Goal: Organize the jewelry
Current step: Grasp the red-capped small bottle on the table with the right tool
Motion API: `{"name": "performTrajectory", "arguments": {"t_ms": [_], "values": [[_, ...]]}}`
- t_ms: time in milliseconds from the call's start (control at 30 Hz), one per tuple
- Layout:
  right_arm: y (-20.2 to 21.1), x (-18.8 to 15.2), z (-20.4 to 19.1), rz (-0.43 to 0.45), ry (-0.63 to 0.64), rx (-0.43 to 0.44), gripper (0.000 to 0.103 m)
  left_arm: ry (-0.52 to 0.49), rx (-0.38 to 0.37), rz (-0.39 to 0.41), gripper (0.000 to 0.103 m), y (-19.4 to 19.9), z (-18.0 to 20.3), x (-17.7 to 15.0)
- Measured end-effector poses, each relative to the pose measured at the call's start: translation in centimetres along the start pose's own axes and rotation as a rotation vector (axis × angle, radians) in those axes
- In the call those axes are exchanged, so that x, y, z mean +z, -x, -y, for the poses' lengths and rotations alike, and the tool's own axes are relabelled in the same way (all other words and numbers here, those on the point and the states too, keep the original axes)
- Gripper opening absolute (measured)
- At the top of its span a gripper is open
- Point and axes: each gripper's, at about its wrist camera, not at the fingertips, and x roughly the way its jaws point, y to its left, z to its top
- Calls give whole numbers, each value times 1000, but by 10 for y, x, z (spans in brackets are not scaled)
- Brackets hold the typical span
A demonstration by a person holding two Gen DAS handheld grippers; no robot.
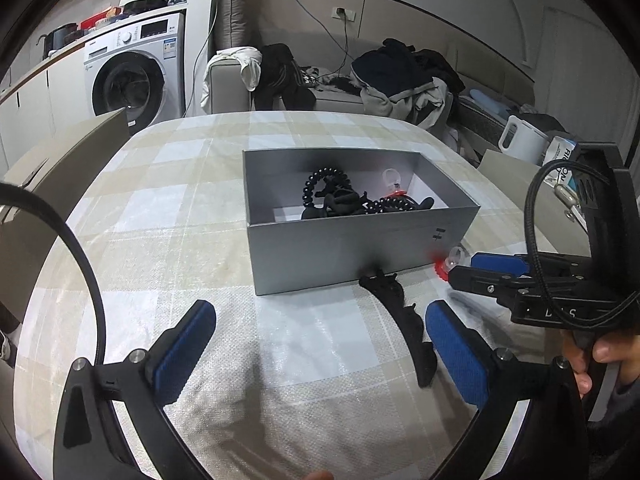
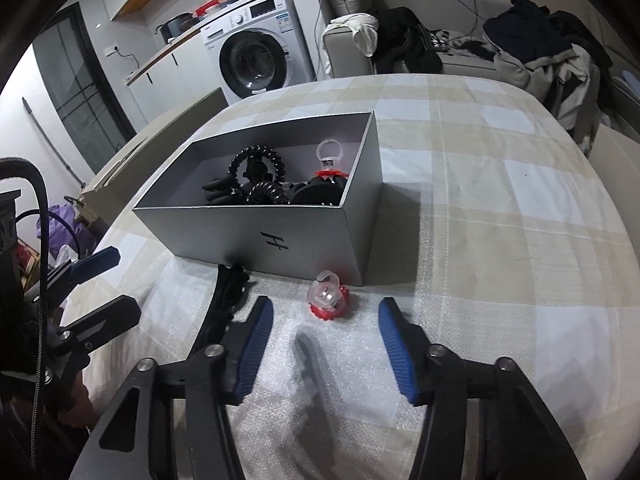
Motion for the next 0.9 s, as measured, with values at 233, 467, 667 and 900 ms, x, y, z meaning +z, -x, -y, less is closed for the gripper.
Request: {"name": "performTrajectory", "arguments": {"t_ms": [233, 467, 667, 900], "values": [[-5, 4, -3, -7, 12, -5, 35, 11, 5, -9, 102, -3, -4, 0], [-8, 5, -6, -10, 25, -7, 26, 2, 6, -12, 102, -3, -3, -1], [-7, 5, -5, -8, 28, -14, 18, -3, 6, -14, 102, -4, -1, 0], [9, 0, -5, 36, 18, 31, 16, -10, -1, -16, 102, -5, 1, -1]]}}
